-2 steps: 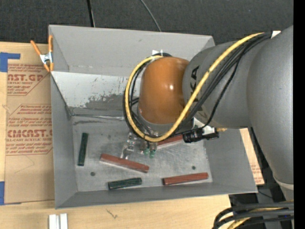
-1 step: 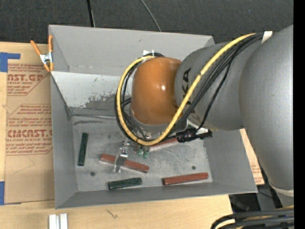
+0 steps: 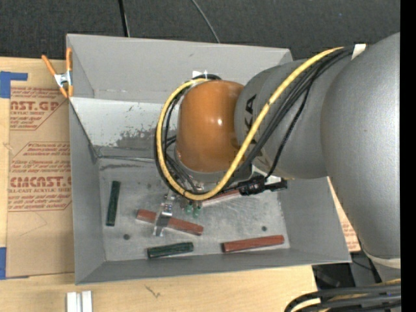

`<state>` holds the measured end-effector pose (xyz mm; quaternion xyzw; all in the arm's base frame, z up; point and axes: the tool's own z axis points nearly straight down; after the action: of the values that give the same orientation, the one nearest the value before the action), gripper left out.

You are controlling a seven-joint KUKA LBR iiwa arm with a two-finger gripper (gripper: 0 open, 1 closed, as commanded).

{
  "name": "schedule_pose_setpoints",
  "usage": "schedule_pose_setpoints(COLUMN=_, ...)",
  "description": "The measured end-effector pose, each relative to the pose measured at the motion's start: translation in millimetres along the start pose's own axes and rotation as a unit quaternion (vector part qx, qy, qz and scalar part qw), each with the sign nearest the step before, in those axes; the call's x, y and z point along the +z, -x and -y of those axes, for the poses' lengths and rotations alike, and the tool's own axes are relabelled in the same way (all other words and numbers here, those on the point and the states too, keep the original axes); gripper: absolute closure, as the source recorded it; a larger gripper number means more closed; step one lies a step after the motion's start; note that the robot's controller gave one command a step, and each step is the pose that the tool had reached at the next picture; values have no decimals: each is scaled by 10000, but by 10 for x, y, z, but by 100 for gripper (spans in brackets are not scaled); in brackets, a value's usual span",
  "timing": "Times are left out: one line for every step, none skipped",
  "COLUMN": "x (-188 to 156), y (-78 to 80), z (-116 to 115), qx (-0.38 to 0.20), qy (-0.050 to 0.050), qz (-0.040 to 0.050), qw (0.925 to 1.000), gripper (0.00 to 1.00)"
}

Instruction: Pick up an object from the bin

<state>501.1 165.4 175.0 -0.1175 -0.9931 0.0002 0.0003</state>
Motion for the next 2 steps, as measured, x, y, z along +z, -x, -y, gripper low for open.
schedule_pose_setpoints(x=1002, y=327, z=253, qx=-916, qy=20, qz=13, qw=9958, gripper=100)
schedule_pose_setpoints(x=1002, y=327, z=253, qx=-917, qy=20, qz=13, qw=9958, gripper=100)
